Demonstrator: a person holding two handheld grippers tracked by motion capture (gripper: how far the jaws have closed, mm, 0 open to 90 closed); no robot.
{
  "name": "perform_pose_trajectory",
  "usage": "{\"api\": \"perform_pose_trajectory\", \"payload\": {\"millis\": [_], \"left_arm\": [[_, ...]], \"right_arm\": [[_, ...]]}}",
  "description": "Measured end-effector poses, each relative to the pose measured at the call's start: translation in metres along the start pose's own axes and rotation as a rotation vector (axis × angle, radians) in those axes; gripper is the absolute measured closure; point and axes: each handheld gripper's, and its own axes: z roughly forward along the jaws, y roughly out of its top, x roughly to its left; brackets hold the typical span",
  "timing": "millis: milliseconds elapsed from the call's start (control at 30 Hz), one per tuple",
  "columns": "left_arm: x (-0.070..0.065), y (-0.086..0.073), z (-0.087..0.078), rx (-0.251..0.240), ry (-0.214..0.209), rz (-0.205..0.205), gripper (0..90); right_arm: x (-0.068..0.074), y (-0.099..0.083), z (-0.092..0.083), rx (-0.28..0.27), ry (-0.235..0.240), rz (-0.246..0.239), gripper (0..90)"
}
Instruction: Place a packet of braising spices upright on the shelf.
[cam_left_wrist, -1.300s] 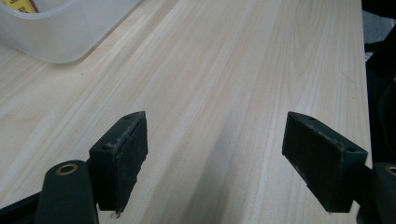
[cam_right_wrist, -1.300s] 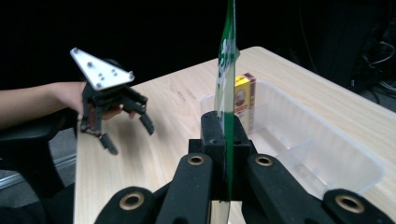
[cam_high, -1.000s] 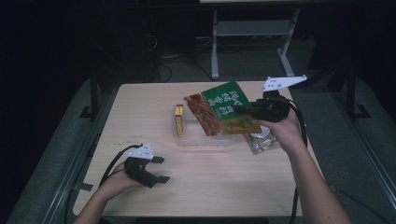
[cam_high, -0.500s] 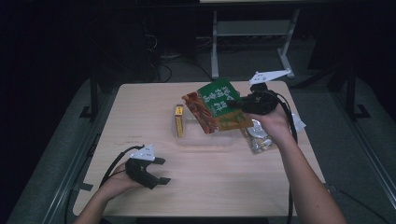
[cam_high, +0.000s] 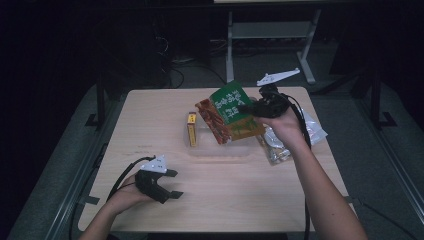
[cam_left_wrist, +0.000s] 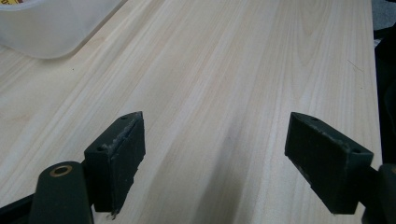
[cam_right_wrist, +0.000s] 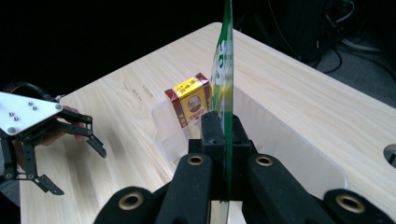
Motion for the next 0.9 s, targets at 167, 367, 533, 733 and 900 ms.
{"api": "perform_pose_trajectory", "payload": {"millis": [167, 367, 533, 733, 900], "left_arm": [[0.0, 0.0, 0.001, 0.0, 0.004, 0.004, 19.5], [0.0, 0.0, 0.001, 0.007, 0.004, 0.006, 19.1], [0.0, 0.0, 0.0, 0.017, 0.004, 0.009, 18.8], [-0.001, -0.001, 0.001, 0.005, 0.003, -0.004, 18.5], [-0.001, -0.001, 0.002, 0.007, 0.0, -0.005, 18.4]], "right_arm": [[0.003, 0.004, 0.005, 0.028, -0.024, 0.019, 90.0], [0.0, 0.009, 0.015, 0.073, -0.036, 0.038, 89.9], [0.001, 0.017, 0.019, 0.12, -0.052, 0.048, 89.9], [-0.001, 0.02, 0.026, 0.136, -0.066, 0.06, 89.6], [-0.003, 0.02, 0.034, 0.152, -0.08, 0.06, 88.4]]}}
